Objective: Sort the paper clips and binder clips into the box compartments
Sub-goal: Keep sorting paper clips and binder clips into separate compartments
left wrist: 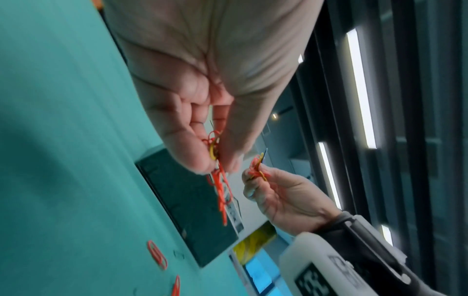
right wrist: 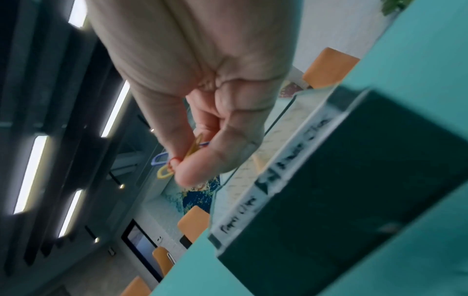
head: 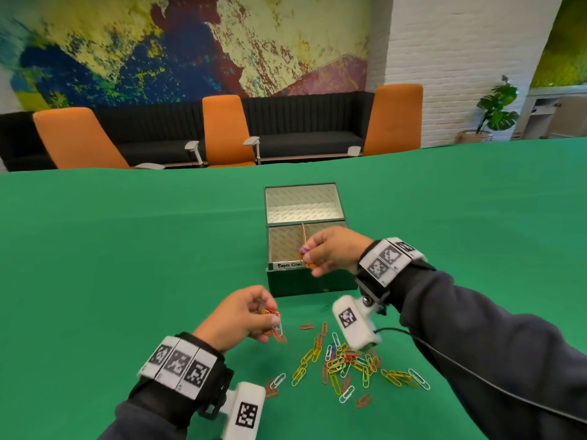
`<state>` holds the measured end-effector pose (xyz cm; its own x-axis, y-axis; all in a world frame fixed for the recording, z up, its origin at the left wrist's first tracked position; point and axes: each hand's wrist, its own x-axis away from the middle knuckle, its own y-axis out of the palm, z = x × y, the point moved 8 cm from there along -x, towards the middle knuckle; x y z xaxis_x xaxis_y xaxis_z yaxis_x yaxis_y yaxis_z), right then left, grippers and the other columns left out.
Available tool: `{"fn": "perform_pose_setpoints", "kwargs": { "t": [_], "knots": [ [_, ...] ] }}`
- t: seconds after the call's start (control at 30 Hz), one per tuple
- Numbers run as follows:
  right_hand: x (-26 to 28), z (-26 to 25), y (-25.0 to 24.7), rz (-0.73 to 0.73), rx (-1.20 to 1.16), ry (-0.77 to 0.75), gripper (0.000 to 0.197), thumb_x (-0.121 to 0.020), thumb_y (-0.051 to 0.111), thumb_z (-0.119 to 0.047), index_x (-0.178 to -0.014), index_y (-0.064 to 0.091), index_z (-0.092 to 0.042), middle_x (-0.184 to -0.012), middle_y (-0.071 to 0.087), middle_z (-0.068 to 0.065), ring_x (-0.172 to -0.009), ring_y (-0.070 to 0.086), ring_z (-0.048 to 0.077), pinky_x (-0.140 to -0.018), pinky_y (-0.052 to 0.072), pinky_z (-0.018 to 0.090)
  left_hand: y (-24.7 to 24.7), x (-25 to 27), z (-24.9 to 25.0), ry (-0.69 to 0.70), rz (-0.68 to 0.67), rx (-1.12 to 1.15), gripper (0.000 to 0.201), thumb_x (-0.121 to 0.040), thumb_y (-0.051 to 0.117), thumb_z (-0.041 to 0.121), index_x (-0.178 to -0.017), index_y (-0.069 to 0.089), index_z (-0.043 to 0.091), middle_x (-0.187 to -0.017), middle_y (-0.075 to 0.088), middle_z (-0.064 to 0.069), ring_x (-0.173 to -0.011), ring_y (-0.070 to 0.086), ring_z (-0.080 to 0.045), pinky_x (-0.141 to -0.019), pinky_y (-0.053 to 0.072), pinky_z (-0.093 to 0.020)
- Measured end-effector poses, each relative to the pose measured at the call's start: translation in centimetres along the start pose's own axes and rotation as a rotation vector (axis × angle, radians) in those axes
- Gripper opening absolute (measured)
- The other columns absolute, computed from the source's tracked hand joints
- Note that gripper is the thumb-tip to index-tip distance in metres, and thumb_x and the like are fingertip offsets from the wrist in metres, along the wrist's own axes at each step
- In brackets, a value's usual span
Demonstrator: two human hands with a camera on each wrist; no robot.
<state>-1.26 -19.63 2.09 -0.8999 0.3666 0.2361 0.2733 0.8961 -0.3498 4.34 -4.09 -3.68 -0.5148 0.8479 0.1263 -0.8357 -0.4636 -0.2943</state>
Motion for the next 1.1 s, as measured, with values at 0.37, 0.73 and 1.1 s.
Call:
{"fn": "perform_pose_setpoints", "kwargs": {
  "t": [0.37, 0.73, 1.1],
  "knots": [
    [-2.2, -4.0, -0.6, 0.135, -0.082, -0.091, 0.034, -0.090, 0.048, 0.006, -0.124, 0.050, 0.004, -0.085, 0.060, 0.006, -0.075, 0.061, 0.015, -0.067, 0.055, 0.020, -3.1, 1.2, -1.1, -0.014, 0.164, 0.177, 0.019, -0.078, 0.060, -0.015, -0.075, 0.052, 0.002, -0.063, 0.061, -0.009, -0.042, 0.056, -0.009, -0.043, 0.051, -0.020],
    [4.0, 0.9, -2.6, 0.059, 0.080, -0.177, 0.017, -0.089, 0.054, -0.003, -0.099, 0.059, -0.015, -0.101, 0.065, 0.008, -0.088, 0.066, 0.021, -0.082, 0.056, 0.030, -3.5, -5.3, 7.7, 0.108, 0.246, -0.193, 0.012, -0.083, 0.061, 0.000, -0.079, 0.055, 0.009, -0.076, 0.064, -0.005, -0.056, 0.059, -0.011, -0.055, 0.055, -0.019],
    [5.6, 6.2, -0.6, -0.126, 0.495, -0.022, 0.029, -0.089, 0.056, -0.005, -0.117, 0.057, -0.010, -0.108, 0.062, 0.010, -0.087, 0.060, 0.019, -0.084, 0.054, 0.032, -4.1, -9.4, 9.6, 0.139, 0.329, -0.477, 0.014, -0.085, 0.059, 0.005, -0.095, 0.061, 0.014, -0.088, 0.061, 0.001, -0.084, 0.059, -0.016, -0.070, 0.050, -0.022]
  ]
}}
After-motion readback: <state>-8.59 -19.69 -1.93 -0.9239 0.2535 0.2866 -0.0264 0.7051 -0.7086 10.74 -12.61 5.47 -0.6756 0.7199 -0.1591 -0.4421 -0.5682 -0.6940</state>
